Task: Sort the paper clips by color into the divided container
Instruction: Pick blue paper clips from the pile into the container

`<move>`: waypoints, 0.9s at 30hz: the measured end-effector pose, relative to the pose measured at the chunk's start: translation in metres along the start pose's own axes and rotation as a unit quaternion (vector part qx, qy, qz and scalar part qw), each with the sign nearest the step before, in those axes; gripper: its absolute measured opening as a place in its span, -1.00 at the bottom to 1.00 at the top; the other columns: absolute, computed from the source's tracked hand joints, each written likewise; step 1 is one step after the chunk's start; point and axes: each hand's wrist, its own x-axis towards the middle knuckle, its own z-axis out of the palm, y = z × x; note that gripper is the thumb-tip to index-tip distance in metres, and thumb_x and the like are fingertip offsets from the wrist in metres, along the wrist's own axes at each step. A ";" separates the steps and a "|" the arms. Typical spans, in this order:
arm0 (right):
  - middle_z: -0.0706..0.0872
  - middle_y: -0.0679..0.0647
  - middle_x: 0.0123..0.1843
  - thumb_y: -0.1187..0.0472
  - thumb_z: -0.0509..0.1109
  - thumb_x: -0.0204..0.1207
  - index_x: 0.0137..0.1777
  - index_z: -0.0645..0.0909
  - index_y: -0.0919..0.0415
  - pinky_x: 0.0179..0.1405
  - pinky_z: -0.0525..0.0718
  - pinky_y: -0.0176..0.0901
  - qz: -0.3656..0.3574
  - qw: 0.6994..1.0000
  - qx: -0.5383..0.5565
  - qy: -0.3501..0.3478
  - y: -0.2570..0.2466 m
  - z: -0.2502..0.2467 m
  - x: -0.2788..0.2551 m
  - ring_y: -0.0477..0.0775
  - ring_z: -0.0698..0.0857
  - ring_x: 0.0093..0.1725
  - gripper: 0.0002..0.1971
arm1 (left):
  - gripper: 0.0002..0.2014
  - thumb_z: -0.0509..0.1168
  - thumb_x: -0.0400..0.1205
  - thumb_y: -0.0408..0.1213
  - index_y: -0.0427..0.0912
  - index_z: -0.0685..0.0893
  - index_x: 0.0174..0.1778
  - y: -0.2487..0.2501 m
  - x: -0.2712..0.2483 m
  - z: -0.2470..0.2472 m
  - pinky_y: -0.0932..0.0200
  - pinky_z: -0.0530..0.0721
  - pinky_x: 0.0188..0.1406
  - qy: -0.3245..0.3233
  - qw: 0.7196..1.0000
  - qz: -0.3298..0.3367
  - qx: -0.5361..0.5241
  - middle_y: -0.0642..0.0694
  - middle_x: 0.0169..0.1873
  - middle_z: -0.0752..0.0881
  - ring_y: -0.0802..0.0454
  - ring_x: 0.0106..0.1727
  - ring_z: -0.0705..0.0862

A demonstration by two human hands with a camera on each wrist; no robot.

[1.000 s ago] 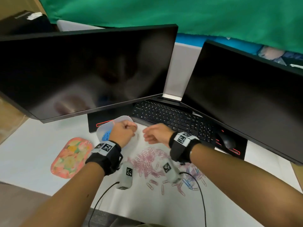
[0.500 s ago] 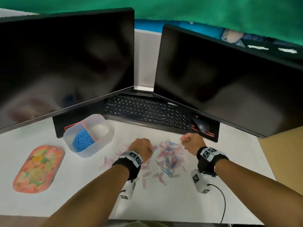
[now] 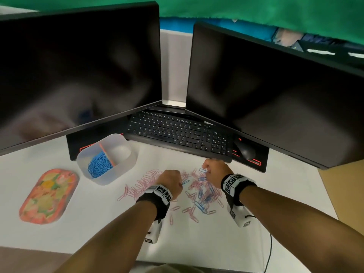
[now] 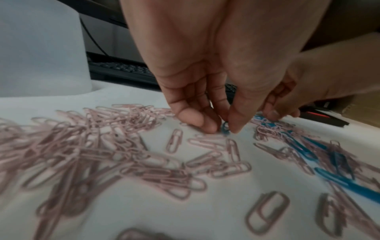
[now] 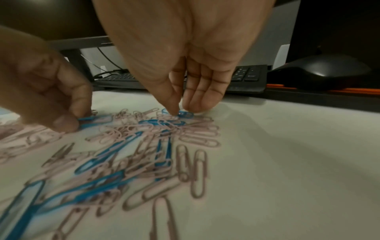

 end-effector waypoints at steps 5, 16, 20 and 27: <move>0.63 0.12 0.16 0.46 0.26 0.48 0.17 0.60 0.08 0.02 0.64 -0.18 0.004 1.000 0.014 -0.019 0.001 0.006 0.008 0.10 0.66 0.03 -0.65 | -0.82 0.21 0.53 -0.40 -0.05 0.66 -0.12 -0.006 -0.003 -0.007 0.23 0.67 -0.14 0.008 0.991 -0.032 -0.130 -0.05 -0.11 0.75 -0.01 -0.09 0.69; 0.54 0.20 -0.33 0.35 0.19 0.57 -0.19 0.53 0.31 -0.36 0.55 -0.18 0.098 0.933 0.340 -0.064 0.010 -0.002 0.006 0.10 0.54 -0.38 -0.86 | -0.77 0.15 0.57 -0.54 -0.27 0.69 -0.27 -0.002 0.001 -0.017 0.02 0.75 -0.16 -0.073 0.866 -0.108 -0.482 -0.21 -0.39 0.63 -0.06 -0.36 0.64; 0.47 0.26 -0.38 0.53 0.03 0.44 -0.35 0.45 0.33 -0.54 0.50 -0.24 0.135 0.867 0.476 -0.057 0.006 -0.008 0.001 0.15 0.49 -0.47 -0.76 | -0.72 -0.01 0.52 -0.63 -0.34 0.55 -0.37 0.007 0.001 -0.022 0.09 0.67 -0.32 -0.096 0.811 -0.095 -0.570 -0.26 -0.39 0.57 -0.14 -0.41 0.58; 0.60 0.13 -0.34 0.39 0.18 0.48 -0.31 0.51 0.20 -0.45 0.44 -0.24 0.081 0.894 0.438 -0.052 0.008 -0.013 -0.010 0.02 0.49 -0.48 -0.82 | -0.80 0.13 0.60 -0.43 -0.30 0.55 -0.33 0.025 -0.001 -0.017 0.09 0.57 -0.31 -0.096 0.859 -0.064 -0.500 -0.17 -0.42 0.55 -0.09 -0.41 0.53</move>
